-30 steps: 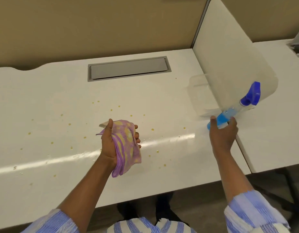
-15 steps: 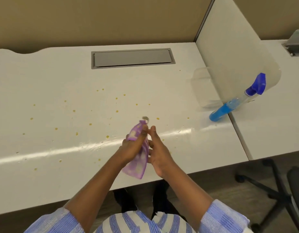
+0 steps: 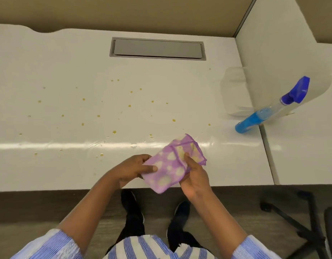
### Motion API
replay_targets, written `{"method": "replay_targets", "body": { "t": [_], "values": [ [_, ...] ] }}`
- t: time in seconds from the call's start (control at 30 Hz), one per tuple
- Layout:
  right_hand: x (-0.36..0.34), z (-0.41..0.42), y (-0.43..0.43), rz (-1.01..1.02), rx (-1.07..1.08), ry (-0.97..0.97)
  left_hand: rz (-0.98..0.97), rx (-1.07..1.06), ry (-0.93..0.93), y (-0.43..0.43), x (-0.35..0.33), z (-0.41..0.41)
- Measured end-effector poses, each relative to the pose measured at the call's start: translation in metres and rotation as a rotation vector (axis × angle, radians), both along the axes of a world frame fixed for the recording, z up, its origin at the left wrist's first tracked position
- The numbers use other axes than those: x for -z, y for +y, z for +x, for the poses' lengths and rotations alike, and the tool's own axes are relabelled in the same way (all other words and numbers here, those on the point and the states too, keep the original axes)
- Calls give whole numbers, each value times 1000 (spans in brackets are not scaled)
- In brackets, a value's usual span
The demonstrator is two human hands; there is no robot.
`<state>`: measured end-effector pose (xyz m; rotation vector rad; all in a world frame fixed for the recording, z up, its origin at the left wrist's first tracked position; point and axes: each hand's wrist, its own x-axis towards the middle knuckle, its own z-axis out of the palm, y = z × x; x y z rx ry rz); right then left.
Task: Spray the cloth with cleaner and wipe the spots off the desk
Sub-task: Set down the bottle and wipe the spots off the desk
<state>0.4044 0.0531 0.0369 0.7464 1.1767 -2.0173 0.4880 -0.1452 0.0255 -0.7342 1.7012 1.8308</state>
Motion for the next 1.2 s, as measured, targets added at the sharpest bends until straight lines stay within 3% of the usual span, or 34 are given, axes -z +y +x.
{"method": "replay_targets", "body": {
  "t": [0.07,0.2,0.3,0.37,0.53,0.7,1.0,1.2],
  "values": [
    [3,-10,23,57,-74,79,-80,-104,5,18,3,-5],
    [18,-20,79,809,-441,383,-643,-206,-86,50,15,-15],
    [28,-19,99,1089,-642,738,-902,-157,-76,62,31,3],
    [40,-18,88,1138,-799,877,-984,-104,-67,66,39,21],
    [72,-1,10,1222,-1041,909,-1145,41,1,68,54,62],
    [97,11,-55,1407,-950,738,-1203,220,60,60,70,84],
    [125,-88,-95,1577,-811,913,-1270,371,172,40,83,95],
    [132,-25,-56,1264,-1194,1447,-1262,347,221,39,91,100]
  ]
}}
